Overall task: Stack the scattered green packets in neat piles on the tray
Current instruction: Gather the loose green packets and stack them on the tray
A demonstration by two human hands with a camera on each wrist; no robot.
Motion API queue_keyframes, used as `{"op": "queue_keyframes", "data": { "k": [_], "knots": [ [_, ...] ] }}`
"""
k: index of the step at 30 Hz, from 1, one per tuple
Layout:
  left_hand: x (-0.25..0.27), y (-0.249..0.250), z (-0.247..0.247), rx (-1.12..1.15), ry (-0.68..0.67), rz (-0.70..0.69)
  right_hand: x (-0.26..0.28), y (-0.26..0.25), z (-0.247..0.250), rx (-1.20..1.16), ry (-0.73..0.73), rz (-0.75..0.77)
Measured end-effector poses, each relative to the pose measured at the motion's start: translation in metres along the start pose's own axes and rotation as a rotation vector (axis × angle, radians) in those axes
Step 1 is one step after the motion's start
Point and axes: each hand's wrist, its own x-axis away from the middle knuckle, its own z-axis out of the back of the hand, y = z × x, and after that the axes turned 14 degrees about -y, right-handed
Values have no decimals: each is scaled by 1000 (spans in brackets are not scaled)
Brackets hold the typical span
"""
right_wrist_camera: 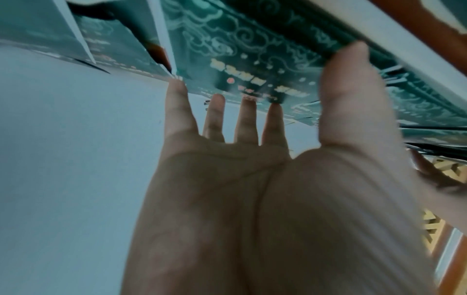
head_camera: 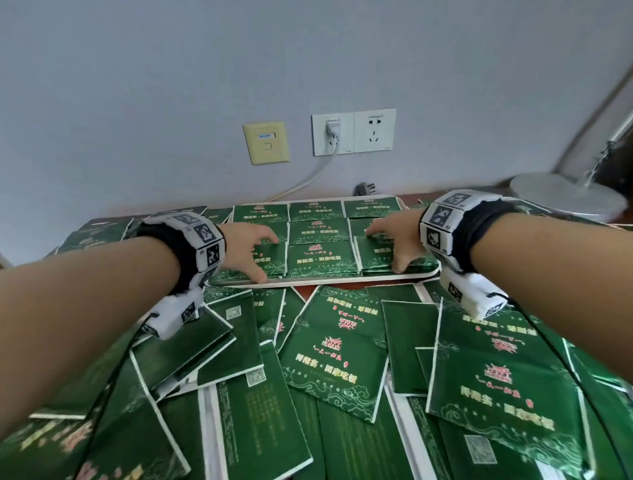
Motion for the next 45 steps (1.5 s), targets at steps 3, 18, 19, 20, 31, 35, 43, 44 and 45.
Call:
{"op": "queue_keyframes", "data": {
  "k": [3, 18, 19, 20, 31, 35, 43, 44, 45],
  "knots": [
    [0, -1, -4, -27, 4, -37, -1, -2, -4, -15, 22, 30],
    [2, -6, -10, 46, 61, -65, -5, -3, -11, -45, 57, 38],
    [3, -5, -10, 47, 69, -62, -5, -4, -10, -47, 57, 35],
    [4, -5, -11, 53, 73, -58, -4, -4, -10, -49, 56, 31],
    [58, 1, -25, 67, 118, -109, 39, -52, -2, -11, 109, 80],
    [86, 16, -45, 21, 90, -161, 62, -79, -9, -19, 97, 134],
    [125, 55, -80, -123, -15, -292, 76, -119, -41, -23, -56, 122],
    [126, 59, -83, -149, -25, -302, 77, -121, -46, -39, -58, 122],
    [126, 62, -86, -176, -31, -298, 78, -124, -49, -48, -51, 121]
  ]
}}
